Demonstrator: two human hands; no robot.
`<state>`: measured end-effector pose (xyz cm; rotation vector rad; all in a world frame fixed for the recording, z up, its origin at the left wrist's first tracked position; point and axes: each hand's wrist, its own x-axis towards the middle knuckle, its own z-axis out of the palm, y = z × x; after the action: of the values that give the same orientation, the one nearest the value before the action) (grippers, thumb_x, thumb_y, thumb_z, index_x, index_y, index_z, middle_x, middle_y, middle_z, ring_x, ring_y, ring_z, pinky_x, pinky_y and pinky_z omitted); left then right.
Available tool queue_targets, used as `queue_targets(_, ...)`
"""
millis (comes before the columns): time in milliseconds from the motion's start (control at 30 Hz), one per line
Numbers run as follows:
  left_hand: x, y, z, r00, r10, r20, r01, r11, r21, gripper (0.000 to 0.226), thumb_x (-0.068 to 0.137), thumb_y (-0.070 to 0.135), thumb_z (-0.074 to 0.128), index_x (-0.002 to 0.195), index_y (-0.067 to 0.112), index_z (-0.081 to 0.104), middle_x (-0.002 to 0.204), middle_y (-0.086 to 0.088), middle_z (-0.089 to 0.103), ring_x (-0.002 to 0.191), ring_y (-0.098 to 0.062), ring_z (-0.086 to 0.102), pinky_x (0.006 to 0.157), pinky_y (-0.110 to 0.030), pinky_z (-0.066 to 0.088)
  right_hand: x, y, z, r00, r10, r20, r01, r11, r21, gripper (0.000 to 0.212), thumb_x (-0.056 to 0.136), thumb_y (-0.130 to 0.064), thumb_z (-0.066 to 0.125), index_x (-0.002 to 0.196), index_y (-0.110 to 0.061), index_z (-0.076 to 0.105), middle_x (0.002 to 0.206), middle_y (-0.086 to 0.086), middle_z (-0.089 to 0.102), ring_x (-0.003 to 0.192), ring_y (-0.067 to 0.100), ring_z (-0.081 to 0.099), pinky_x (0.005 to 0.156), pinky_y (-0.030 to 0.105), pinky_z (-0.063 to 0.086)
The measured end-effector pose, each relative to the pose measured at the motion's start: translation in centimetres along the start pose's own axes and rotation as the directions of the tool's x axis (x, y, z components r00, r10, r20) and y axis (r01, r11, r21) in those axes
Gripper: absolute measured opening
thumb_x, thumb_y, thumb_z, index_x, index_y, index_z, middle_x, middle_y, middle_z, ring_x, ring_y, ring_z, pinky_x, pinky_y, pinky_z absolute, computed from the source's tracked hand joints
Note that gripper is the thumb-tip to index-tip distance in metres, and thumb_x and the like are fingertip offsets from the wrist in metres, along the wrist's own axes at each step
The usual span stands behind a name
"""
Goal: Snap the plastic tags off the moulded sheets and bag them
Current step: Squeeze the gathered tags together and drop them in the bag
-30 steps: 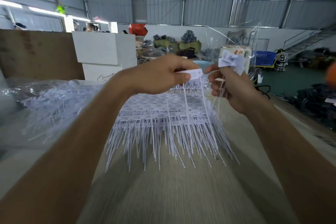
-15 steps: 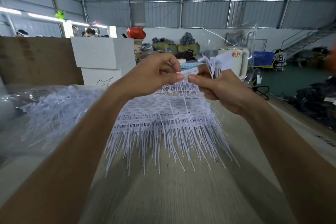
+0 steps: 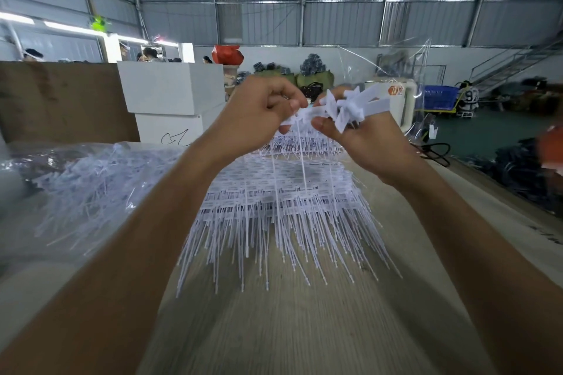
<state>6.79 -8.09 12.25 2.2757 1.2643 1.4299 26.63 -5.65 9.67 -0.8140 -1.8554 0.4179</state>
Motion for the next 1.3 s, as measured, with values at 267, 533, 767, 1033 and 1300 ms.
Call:
queue_targets(267, -0.1, -0.3, -0.7, 0.983, -0.159, 0.096, 0.182, 0.924, -0.336, 0.016, 0.096, 0.002, 0.061, 0.101, 0.012, 0.072, 0.071, 0.0, 0.062, 0.053, -0.01, 0.052, 0.052, -0.022, 0.044, 0.1, -0.5, 0.7, 0.877, -0.473, -0.089, 0.416, 0.837, -0.356, 0.029, 0.073, 0.009, 0.056, 0.095, -0.001, 0.072, 0.091, 0.003, 0.067, 0.087, 0.002, 0.052, 0.084, 0.007, 0.043)
queue_targets(533, -0.4, 0.0, -0.5, 0.991, -0.014, 0.131, 0.03, 0.992, -0.124, 0.006, 0.097, 0.02, 0.064, 0.097, 0.016, 0.068, 0.067, -0.008, 0.061, 0.059, -0.014, 0.05, 0.059, -0.024, 0.041, 0.0, -1.1, 0.7, 0.972, -0.211, -0.105, 0.2, 0.974, -0.106, 0.021, 0.09, -0.018, 0.076, 0.104, -0.015, 0.061, 0.092, -0.015, 0.062, 0.084, -0.012, 0.059, 0.077, 0.009, 0.047)
queue_targets(767, -0.3, 0.5, -0.2, 0.998, 0.036, 0.049, -0.025, 0.981, -0.193, 0.008, 0.097, 0.017, 0.065, 0.094, 0.009, 0.066, 0.062, -0.008, 0.058, 0.055, -0.013, 0.049, 0.056, -0.021, 0.043, -0.2, 0.0, 0.3, 0.998, 0.013, 0.059, -0.017, 0.997, 0.069, 0.012, 0.09, -0.022, 0.076, 0.099, -0.024, 0.069, 0.087, -0.018, 0.072, 0.083, -0.003, 0.065, 0.072, 0.014, 0.051)
queue_targets(1033, -0.4, 0.2, 0.2, 0.968, 0.065, 0.241, -0.03, 0.989, -0.147, 0.019, 0.096, 0.016, 0.067, 0.11, 0.015, 0.054, 0.07, -0.001, 0.068, 0.061, -0.009, 0.061, 0.056, -0.017, 0.047, -0.1, 0.3, 0.6, 0.975, 0.219, -0.038, -0.206, 0.954, 0.218, 0.047, 0.106, -0.039, 0.047, 0.069, -0.015, 0.063, 0.05, -0.003, 0.048, 0.042, 0.008, 0.033, 0.042, 0.018, 0.025)
queue_targets(1300, -0.8, 1.3, 0.7, 0.934, 0.095, 0.346, -0.053, 0.99, -0.128, 0.02, 0.096, 0.01, 0.065, 0.11, 0.014, 0.052, 0.082, -0.008, 0.071, 0.075, -0.025, 0.066, 0.063, -0.043, 0.052, 0.2, -0.7, 2.3, 0.855, 0.519, -0.014, -0.394, 0.667, 0.633, 0.026, 0.101, -0.01, 0.045, 0.077, -0.01, 0.054, 0.047, -0.001, 0.045, 0.039, 0.01, 0.03, 0.041, 0.019, 0.017)
